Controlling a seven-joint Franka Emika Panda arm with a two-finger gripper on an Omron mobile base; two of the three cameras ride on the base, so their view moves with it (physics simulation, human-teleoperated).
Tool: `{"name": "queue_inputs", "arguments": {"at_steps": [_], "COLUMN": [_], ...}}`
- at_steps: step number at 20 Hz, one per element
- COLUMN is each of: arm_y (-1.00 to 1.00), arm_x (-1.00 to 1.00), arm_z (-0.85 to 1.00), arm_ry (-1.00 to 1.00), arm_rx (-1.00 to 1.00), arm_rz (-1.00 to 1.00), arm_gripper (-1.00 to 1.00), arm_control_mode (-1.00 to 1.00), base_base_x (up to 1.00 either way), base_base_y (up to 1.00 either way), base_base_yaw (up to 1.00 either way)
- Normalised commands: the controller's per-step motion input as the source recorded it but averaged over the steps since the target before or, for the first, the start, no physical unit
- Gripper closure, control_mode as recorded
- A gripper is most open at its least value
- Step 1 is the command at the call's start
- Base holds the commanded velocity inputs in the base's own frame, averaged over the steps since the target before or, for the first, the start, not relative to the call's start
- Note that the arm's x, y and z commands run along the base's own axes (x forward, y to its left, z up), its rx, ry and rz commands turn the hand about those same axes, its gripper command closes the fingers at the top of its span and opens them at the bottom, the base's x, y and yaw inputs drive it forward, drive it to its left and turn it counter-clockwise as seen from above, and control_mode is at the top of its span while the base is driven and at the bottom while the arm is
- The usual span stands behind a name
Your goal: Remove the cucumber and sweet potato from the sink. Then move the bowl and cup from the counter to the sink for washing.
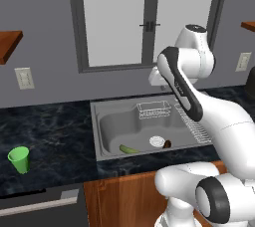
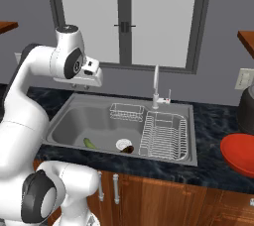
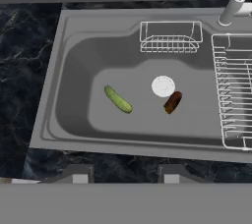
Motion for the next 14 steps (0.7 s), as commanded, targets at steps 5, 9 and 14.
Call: {"name": "queue_inputs", "arguments": {"at_steps": [5, 9, 14], "arm_y": [0.0, 0.01, 0.0], "arm_x": [0.0, 0.0, 0.0], "arm_z": [-0.04, -0.09, -0.1], "arm_ry": [0.0, 0.0, 0.04], "arm_rx": [0.0, 0.0, 0.01], "arm_rz": [0.0, 0.0, 0.01], "arm_gripper": [-1.0, -1.0, -1.0], "arm_control_mode": [-1.0, -1.0, -1.0], "base_base_x": [0.0, 0.0, 0.0], "base_base_y": [0.0, 0.0, 0.0], "base_base_yaw": [0.0, 0.0, 0.0]}}
